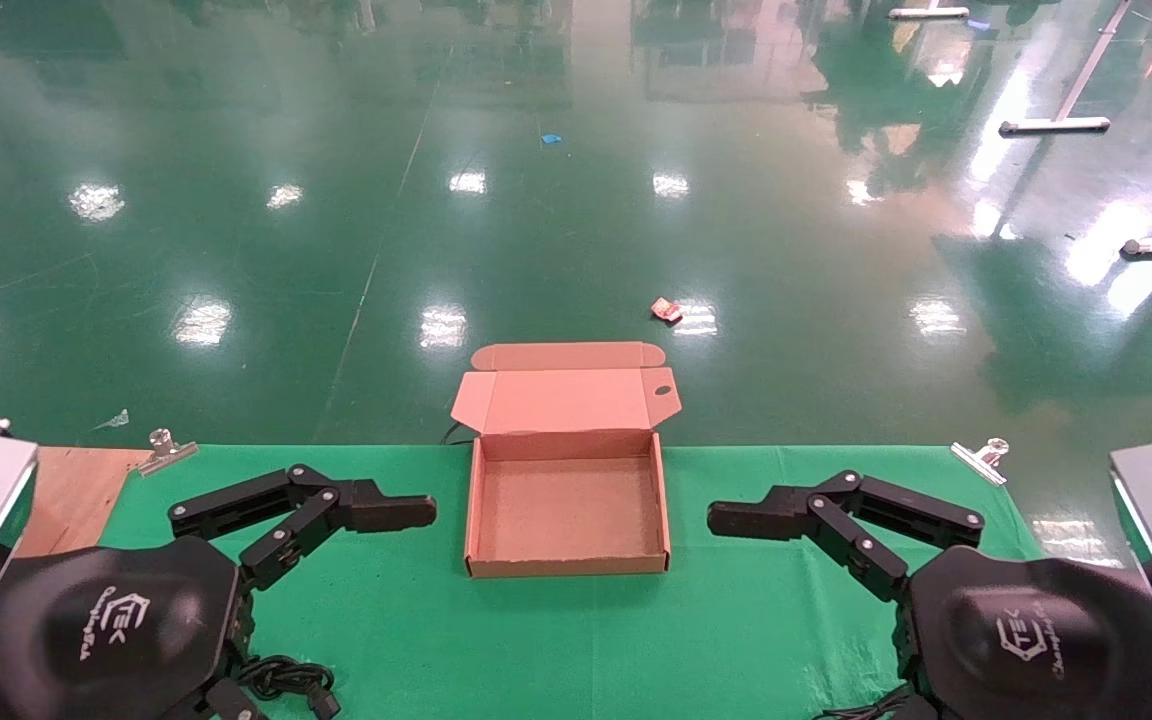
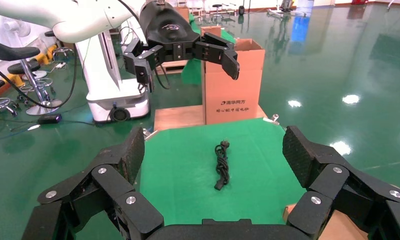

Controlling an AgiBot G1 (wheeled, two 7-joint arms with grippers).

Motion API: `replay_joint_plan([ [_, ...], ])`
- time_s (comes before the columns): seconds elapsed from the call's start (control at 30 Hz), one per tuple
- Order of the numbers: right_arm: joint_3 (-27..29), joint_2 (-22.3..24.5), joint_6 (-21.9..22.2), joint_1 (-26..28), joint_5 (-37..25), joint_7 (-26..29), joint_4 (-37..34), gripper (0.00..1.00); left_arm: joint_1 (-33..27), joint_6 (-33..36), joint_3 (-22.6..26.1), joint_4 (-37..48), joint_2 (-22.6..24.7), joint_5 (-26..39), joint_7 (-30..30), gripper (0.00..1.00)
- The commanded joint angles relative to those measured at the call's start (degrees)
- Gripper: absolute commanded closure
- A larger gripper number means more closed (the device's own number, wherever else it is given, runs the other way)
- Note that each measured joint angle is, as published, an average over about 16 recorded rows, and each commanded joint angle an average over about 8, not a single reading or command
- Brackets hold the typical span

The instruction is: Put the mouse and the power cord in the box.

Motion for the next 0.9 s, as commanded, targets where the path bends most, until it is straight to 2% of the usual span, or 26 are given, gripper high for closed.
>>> replay_joint_plan([
  [0.03,0.00,0.00,0.00,0.00,0.00,0.00,0.00,0.00,0.00,0.00,0.00,0.00,0.00,0.00,0.00,0.00],
  [0.77,-0.12,-0.11,0.10,0.08,-0.12,-0.06,-0.07,0.00,-0.01,0.04,0.04,-0.05,-0.03,0.11,0.01,0.00],
  [0.9,-0.68,-0.04,-0.22,0.68,-1.89,-0.72,0.26,0.00,-0.60,0.28,0.69,-0.09,0.03,1.56,0.07,0.00],
])
